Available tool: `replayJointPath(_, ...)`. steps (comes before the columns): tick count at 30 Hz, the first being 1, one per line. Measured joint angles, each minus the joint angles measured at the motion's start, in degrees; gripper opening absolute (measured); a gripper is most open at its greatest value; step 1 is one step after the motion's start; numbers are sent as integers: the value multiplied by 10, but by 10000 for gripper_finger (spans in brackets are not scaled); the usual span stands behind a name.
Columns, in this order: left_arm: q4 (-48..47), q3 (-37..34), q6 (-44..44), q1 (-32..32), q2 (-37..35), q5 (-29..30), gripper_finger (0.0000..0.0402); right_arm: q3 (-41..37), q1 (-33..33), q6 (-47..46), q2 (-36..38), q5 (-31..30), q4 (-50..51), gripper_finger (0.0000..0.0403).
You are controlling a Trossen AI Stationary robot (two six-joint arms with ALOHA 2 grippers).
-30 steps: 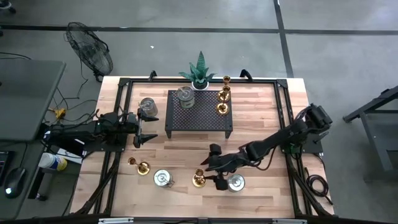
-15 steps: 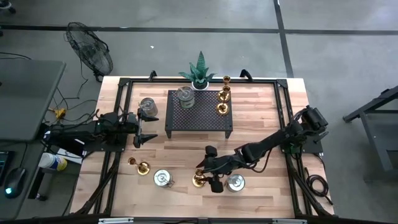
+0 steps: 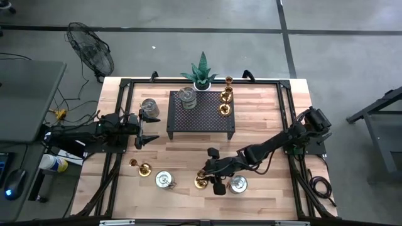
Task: Pick & Place candle stick holders
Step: Align the gold candle holder on the shelf with the other gold candle holders
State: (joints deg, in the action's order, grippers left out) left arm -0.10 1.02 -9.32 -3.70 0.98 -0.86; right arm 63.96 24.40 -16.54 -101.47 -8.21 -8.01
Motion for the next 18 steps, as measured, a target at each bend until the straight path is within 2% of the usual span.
replayJointPath(18, 0, 0, 0, 0, 0, 0, 392, 0, 0, 0, 0, 0, -28, 62)
